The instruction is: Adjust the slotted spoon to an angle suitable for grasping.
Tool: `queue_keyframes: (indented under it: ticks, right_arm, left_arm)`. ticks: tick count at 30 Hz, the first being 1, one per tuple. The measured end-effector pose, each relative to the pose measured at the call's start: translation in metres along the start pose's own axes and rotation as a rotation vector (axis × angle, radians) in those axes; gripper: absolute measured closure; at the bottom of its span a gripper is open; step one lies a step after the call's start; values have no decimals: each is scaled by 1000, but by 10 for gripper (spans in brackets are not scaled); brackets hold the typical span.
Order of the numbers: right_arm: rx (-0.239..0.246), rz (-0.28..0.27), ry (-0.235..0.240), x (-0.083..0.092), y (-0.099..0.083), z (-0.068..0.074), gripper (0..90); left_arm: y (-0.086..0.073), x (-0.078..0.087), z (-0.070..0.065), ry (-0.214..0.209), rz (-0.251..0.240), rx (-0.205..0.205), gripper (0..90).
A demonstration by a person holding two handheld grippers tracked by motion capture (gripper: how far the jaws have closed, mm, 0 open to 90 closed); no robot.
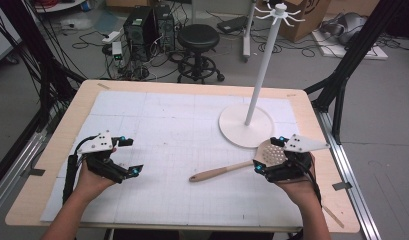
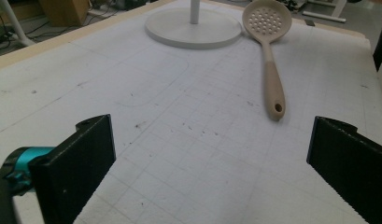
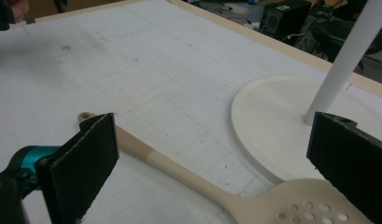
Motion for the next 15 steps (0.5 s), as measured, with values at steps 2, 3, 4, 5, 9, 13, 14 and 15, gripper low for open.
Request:
queue_keyframes:
  ticks: [2,3,4,5,9,13,14,15]
  right_arm:
    - [17,24,21,-8,6,0,12]
    - [26,39,30,-11,8,0,12]
    - [38,44,36,-14,11,0,12]
    - [38,44,36,-14,11,0,12]
    - [66,82,62,-25,17,2,12]
    - [80,126,96,-37,20,4,12]
    - [89,135,104,-40,20,4,13]
    - [93,148,111,-42,20,4,13]
  left_arm:
    - [0,0,0,-1,1,4,17]
    - [0,0,0,-1,1,4,17]
    - [0,0,0,-2,0,4,17]
    - [0,0,0,-2,0,4,17]
    - [1,1,0,-3,-6,3,17]
    - [0,0,0,-5,-1,-2,17]
    - [0,0,0,-3,-1,-2,17]
    - [0,0,0,-3,-1,-2,17]
Point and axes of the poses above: each handheld gripper's, and its own axes: x roughly backward along the jaws, y roughly out of its top, z roughly to its left, the point moved 10 cm from there along -x, roughly forward along the jaws, and after that the axes turned 15 degrees about x, right-handed, at the moved point
